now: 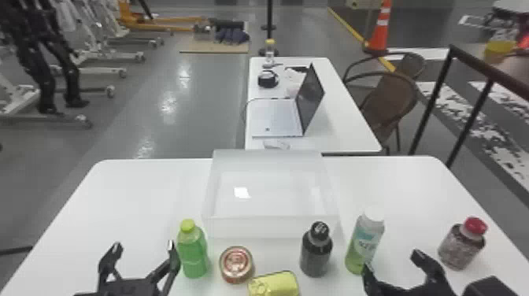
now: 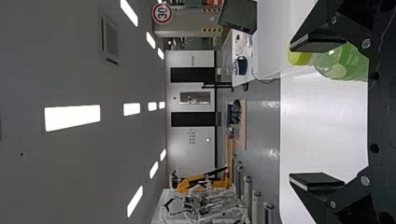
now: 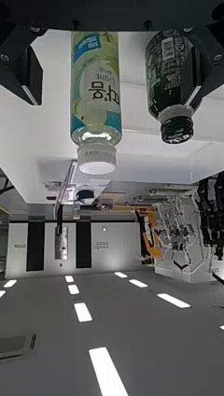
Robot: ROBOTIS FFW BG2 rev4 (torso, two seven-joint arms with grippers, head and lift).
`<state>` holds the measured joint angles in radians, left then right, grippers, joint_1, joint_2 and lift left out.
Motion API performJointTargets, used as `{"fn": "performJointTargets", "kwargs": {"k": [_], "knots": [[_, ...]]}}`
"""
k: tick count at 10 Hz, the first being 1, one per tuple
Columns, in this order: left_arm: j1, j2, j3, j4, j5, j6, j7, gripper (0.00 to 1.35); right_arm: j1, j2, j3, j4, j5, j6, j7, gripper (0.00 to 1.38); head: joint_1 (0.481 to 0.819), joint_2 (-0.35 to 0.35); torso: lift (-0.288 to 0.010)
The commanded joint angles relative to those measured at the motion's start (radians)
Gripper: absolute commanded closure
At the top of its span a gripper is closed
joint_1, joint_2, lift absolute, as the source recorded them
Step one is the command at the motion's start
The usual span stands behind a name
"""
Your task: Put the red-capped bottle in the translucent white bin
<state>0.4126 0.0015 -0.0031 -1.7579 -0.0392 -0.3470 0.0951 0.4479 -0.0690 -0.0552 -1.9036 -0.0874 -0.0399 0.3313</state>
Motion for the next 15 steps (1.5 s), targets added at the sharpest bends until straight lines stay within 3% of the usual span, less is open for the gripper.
{"fn": "performJointTargets", "kwargs": {"k": [1,12,15], "knots": [[0.0,0.0,0.0,0.0,-0.001,-0.001,0.0,0.3,0.002,0.0,0.0,0.0,0.0,0.0,0.0,0.17,0.549,0.0,-0.1],[-0.005,-0.004,0.002,0.023,0.004,-0.029,0.002,0.3,0.023,0.0,-0.012,0.037,-0.02,-0.037,-0.003,0.17,0.549,0.0,-0.1],[-0.006,-0.004,0.002,0.032,0.008,-0.032,0.002,0.3,0.026,-0.018,-0.04,0.089,-0.017,-0.089,0.003,0.17,0.549,0.0,-0.1]]}}
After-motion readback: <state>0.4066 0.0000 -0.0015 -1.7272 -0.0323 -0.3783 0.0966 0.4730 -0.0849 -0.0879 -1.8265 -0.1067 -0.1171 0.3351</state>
